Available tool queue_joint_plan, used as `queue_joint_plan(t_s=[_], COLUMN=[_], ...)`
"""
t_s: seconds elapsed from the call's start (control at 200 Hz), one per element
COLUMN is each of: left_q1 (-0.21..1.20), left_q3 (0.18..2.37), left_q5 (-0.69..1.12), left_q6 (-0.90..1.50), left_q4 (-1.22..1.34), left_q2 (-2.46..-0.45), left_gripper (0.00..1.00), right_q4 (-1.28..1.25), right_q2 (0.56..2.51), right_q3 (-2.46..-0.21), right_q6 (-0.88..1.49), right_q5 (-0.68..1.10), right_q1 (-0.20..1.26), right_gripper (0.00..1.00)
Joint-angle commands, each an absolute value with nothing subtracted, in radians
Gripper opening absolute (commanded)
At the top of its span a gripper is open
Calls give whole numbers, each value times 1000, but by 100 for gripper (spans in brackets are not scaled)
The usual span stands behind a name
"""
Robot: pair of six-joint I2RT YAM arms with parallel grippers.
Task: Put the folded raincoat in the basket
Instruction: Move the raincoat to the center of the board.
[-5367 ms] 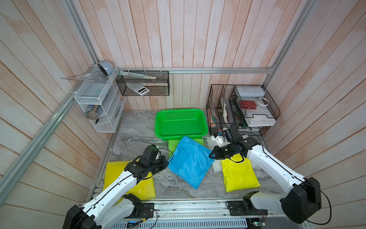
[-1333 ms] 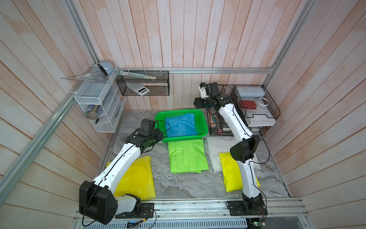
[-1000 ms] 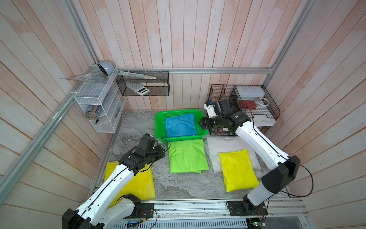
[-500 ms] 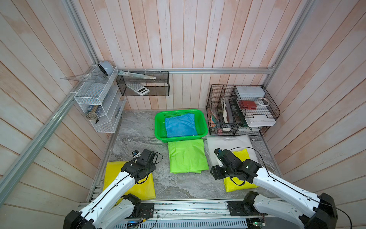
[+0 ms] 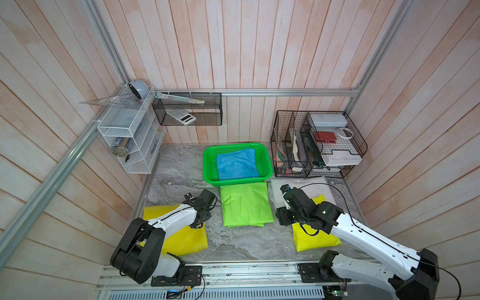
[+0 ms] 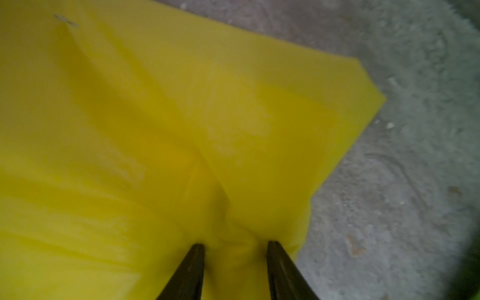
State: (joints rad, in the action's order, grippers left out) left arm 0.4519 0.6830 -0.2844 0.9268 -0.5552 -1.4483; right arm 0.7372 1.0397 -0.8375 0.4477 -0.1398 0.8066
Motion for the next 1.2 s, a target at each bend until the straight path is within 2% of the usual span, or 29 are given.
queue_joint_plan(t_s=[0.0, 0.2, 0.4, 0.48, 0.57, 0.67, 0.9, 0.975, 1.065, 1.195], left_q1=[442, 420, 420, 421, 426, 431, 436, 437, 439, 439], left_q3=[754, 833, 794, 764, 736, 687, 618, 607, 592, 575], left_q5=[-206, -196, -134, -36, 19, 41, 25, 29, 27, 33], left_q6=[805, 758, 812, 820, 848, 881, 923, 931, 940, 949], left_q4=[-447, -570, -681, -661, -666, -656, -669, -662, -654, -648], left_q2=[-1512, -1461, -1197, -1115, -1051, -993, -943, -932, -922, -916], left_gripper=[44, 45, 47, 47, 47, 47, 47, 47, 47, 47], right_q4=[713, 639, 591, 577, 595, 627, 559, 547, 550, 532], right_q2=[1055, 1154, 1315, 1395, 1492, 1573, 1692, 1760, 1834, 1887], right_q3=[-831, -834, -861, -891, -958, -1030, -1138, -1187, -1238, -1237], right_q6=[442, 465, 564, 557, 534, 519, 507, 511, 508, 514], right_q5=[-151, -43, 56, 140, 201, 155, 164, 194, 215, 225], right_q1=[790, 781, 780, 781, 790, 811, 844, 844, 852, 867], right_gripper=[65, 65, 67, 67, 60, 50, 46, 32, 23, 21])
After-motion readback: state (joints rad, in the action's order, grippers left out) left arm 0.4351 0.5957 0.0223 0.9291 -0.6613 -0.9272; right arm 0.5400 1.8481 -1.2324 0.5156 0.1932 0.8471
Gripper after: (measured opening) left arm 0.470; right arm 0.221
